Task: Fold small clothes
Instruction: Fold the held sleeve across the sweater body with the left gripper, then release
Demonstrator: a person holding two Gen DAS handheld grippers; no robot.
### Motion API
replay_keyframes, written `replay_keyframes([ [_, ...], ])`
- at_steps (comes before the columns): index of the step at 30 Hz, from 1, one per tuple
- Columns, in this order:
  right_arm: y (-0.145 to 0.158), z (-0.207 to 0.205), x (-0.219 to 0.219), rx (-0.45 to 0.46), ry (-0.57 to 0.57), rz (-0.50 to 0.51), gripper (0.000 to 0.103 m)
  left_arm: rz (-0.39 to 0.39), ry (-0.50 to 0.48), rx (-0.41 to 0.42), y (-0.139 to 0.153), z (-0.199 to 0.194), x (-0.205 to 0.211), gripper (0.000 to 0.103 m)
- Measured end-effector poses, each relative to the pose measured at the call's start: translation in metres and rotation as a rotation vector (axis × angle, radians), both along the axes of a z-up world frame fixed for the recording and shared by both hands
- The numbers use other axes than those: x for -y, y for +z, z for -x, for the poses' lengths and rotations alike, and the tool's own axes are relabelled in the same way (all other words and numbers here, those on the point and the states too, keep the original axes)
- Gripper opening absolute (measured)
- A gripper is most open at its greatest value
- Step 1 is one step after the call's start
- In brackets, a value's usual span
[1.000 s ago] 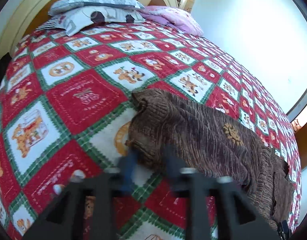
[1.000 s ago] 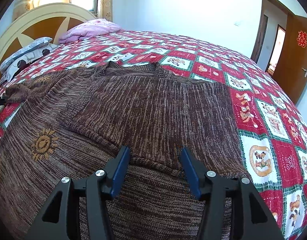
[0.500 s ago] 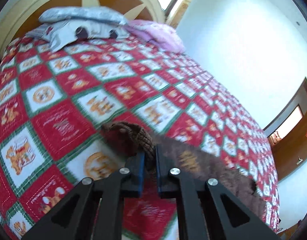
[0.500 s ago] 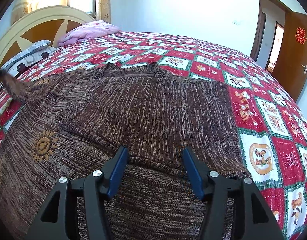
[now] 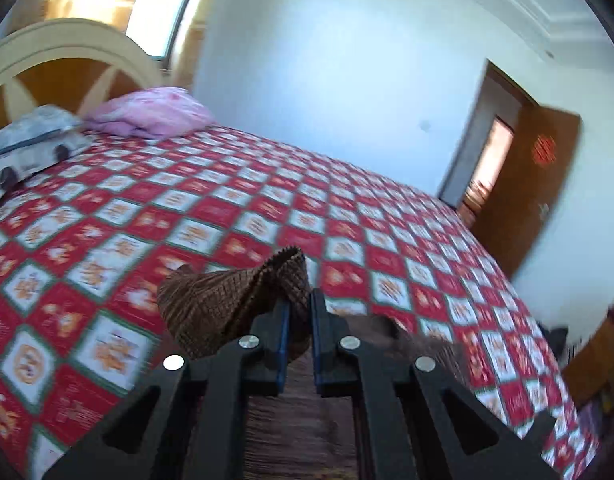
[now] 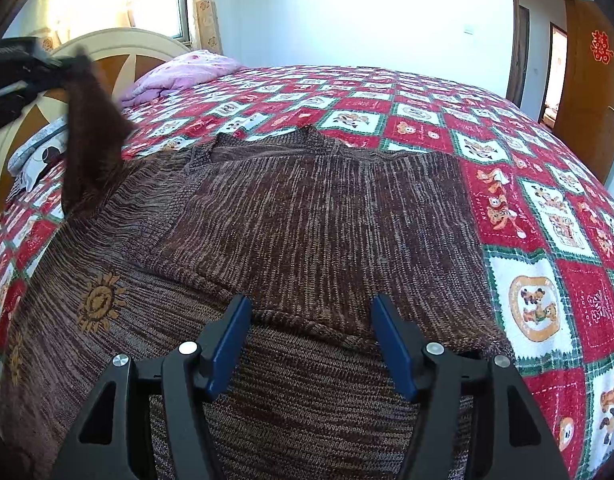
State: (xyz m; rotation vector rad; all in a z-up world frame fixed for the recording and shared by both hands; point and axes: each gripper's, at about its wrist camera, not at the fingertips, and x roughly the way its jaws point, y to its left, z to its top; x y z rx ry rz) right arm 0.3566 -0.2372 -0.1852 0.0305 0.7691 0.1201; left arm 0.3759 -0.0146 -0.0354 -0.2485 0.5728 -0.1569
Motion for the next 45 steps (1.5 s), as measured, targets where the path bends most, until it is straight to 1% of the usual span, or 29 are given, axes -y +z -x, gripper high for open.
replay_keyframes([
  [2,0.0,0.0,0.0,-0.001,0.002,-0.005,0.065,-0.039,-0.05,-0.033,-0.02,-0.002,0.032,0.01],
  [3,0.0,0.0,0.001,-0.001,0.004,-0.012,0.065,-0.068,-0.081,-0.069,-0.039,-0.004,0.053,0.013],
  [4,0.0,0.0,0.002,0.0,0.004,-0.016,0.066,-0.088,-0.097,-0.094,-0.05,-0.006,0.064,0.017],
  [6,0.0,0.0,0.003,-0.001,0.007,-0.029,0.066,-0.134,-0.145,-0.161,-0.075,-0.004,0.085,0.02],
  [8,0.0,-0.001,0.004,-0.002,0.009,-0.036,0.067,-0.145,-0.184,-0.166,-0.081,0.007,0.093,0.023],
  [9,0.0,-0.001,0.004,-0.003,0.011,-0.038,0.067,-0.158,-0.199,-0.155,-0.08,0.015,0.092,0.031],
  [10,0.0,-0.001,0.004,-0.003,0.012,-0.038,0.068,-0.177,-0.201,-0.131,-0.076,0.024,0.088,0.046],
  [11,0.0,-0.001,0.003,-0.003,0.013,-0.035,0.068,-0.189,-0.189,-0.105,-0.072,0.03,0.081,0.053],
  [12,-0.001,-0.001,0.003,-0.004,0.014,-0.032,0.069,-0.205,-0.164,-0.073,-0.068,0.035,0.071,0.065],
  [13,0.0,-0.001,0.002,-0.003,0.014,-0.031,0.069,-0.23,-0.122,-0.046,-0.066,0.035,0.057,0.07],
  [14,-0.001,-0.001,0.002,-0.003,0.014,-0.03,0.069,-0.251,-0.081,-0.039,-0.065,0.033,0.041,0.071],
  [15,0.0,-0.001,0.002,-0.001,0.014,-0.03,0.069,-0.286,-0.022,-0.049,-0.066,0.025,0.024,0.071],
  [19,0.001,0.002,0.007,0.014,0.013,-0.069,0.069,-0.433,0.212,-0.127,-0.083,-0.002,-0.03,0.07],
  [21,0.003,0.005,0.012,0.029,-0.002,-0.099,0.069,-0.464,0.26,-0.173,-0.094,-0.011,-0.047,0.07],
  [23,0.006,0.005,0.013,0.024,-0.011,-0.104,0.069,-0.467,0.263,-0.249,-0.11,-0.017,-0.057,0.07],
  [25,0.011,0.0,0.011,-0.01,-0.016,-0.144,0.069,-0.45,0.27,-0.29,-0.12,-0.017,-0.059,0.071],
  [26,0.016,-0.007,0.007,-0.033,-0.022,-0.168,0.069,-0.439,0.277,-0.291,-0.119,-0.018,-0.06,0.073],
  [28,0.026,-0.016,-0.008,-0.041,-0.008,-0.166,0.069,-0.44,0.316,-0.309,-0.12,-0.015,-0.062,0.083],
  [30,0.039,-0.03,-0.039,-0.036,0.058,-0.117,0.069,-0.436,0.332,-0.318,-0.123,-0.014,-0.063,0.084],
  [32,0.043,-0.05,-0.078,-0.054,0.139,-0.013,0.069,-0.435,0.337,-0.308,-0.124,-0.011,-0.064,0.084],
  [33,0.042,-0.058,-0.094,-0.05,0.153,0.042,0.069,-0.434,0.343,-0.298,-0.124,-0.009,-0.063,0.085],
  [35,0.038,-0.072,-0.115,-0.055,0.192,0.091,0.069,-0.425,0.347,-0.287,-0.126,-0.008,-0.066,0.086],
  [36,0.032,-0.081,-0.13,-0.071,0.211,0.128,0.069,-0.412,0.348,-0.285,-0.127,-0.008,-0.069,0.087],
  [38,0.024,-0.096,-0.143,-0.084,0.219,0.178,0.069,-0.372,0.347,-0.287,-0.129,-0.009,-0.077,0.089],
  [40,0.018,-0.111,-0.143,-0.072,0.151,0.27,0.067,-0.352,0.346,-0.29,-0.13,-0.012,-0.08,0.091],
  [41,0.021,-0.122,-0.126,-0.065,0.072,0.253,0.067,-0.351,0.344,-0.289,-0.13,-0.011,-0.08,0.091],
  [42,0.025,-0.129,-0.105,-0.072,-0.011,0.21,0.067,-0.351,0.344,-0.288,-0.13,-0.012,-0.08,0.091],
  [44,0.031,-0.133,-0.068,-0.071,-0.162,0.177,0.067,-0.348,0.342,-0.285,-0.131,-0.012,-0.081,0.092],
  [45,0.033,-0.132,-0.046,-0.076,-0.22,0.156,0.067,-0.345,0.341,-0.285,-0.131,-0.011,-0.082,0.092],
])
